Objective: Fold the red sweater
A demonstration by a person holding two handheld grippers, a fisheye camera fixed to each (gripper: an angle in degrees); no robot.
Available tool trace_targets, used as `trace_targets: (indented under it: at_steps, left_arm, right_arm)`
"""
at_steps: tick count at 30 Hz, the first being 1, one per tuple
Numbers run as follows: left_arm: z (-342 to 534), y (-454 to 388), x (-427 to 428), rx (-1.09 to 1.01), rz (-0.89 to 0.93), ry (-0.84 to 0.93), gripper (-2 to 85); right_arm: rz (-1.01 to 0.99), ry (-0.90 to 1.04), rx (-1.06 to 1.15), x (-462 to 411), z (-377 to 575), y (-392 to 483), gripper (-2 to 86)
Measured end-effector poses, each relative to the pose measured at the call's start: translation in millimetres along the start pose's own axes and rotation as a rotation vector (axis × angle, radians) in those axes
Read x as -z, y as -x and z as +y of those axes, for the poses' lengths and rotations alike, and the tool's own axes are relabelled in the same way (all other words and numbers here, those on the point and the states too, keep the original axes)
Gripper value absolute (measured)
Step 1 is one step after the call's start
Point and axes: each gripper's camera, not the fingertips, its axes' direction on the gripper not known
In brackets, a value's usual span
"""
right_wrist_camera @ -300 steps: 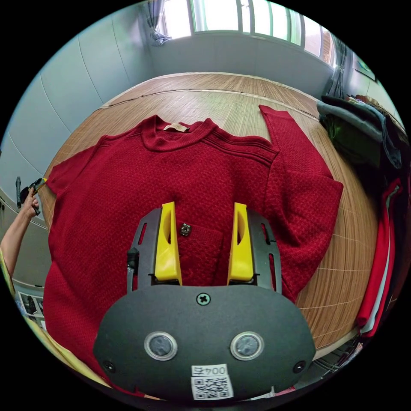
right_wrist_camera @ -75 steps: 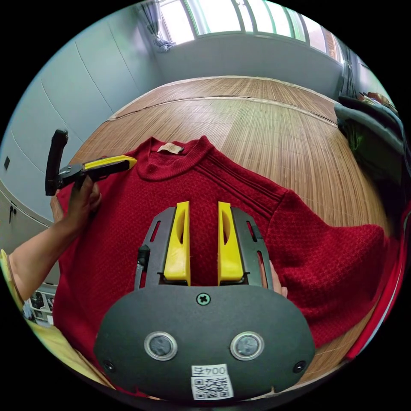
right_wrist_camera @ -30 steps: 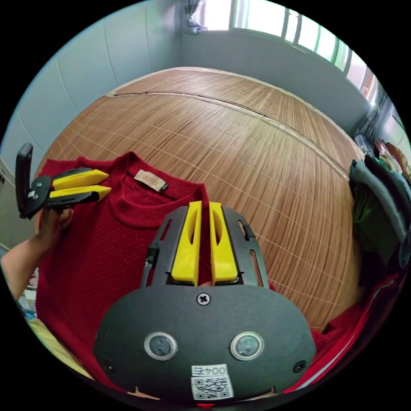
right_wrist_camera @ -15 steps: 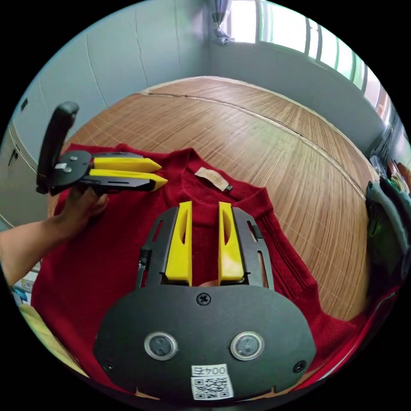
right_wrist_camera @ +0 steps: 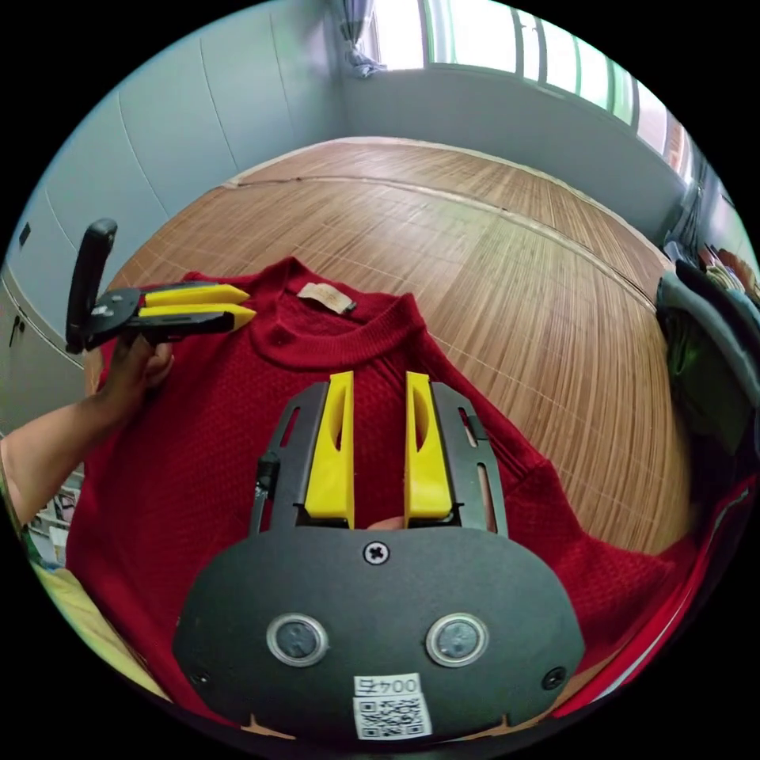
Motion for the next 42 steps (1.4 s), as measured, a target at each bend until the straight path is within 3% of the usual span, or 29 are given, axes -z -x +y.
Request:
trace_targets:
  at_steps: [9,13,15,22,33,36,42]
  left_arm:
    - [-7.7,20.9,11.5,-0.002,0.027,0.013,10.2]
    - [-12.6,28.8,42.0,-0.067,0.170,-0.054,10.7]
    - [-13.9,20.3,54.8,-0.091,0.134,-0.097,10.6]
    - [-45.9,-22.9,27.4,-0.226,0.024,0.035,10.9]
    - [-73.6,9.6,20.8,-0.117,0.109,0.116,9.8]
    - [-56.0,6.1,54.7,-0.116,0.116,0.059,11.2]
    - [-3.5,53.9,111.5,0.079,0.003,0.025,11.9]
  right_arm:
    - [0.031,-0.020,0.032,-8.9,6.3,9.1,10.1]
    - [0.030,-0.024,0.026,-11.4,7.0,11.1,10.1]
    - [0.015,-0.025,0.019,-11.9,7.1,9.3,10.2]
    - [0.017,-0.025,0.021,-15.3,7.3,15.7,10.2]
    - [0.023,-0.024,0.017,-21.8,6.8,28.8,10.1]
    - [0.011,-0.027,0.012,-23.1,7.1,31.1,10.1]
    - [-0.045,-0.042,-0.033,-11.6,7.2,29.9,11.8]
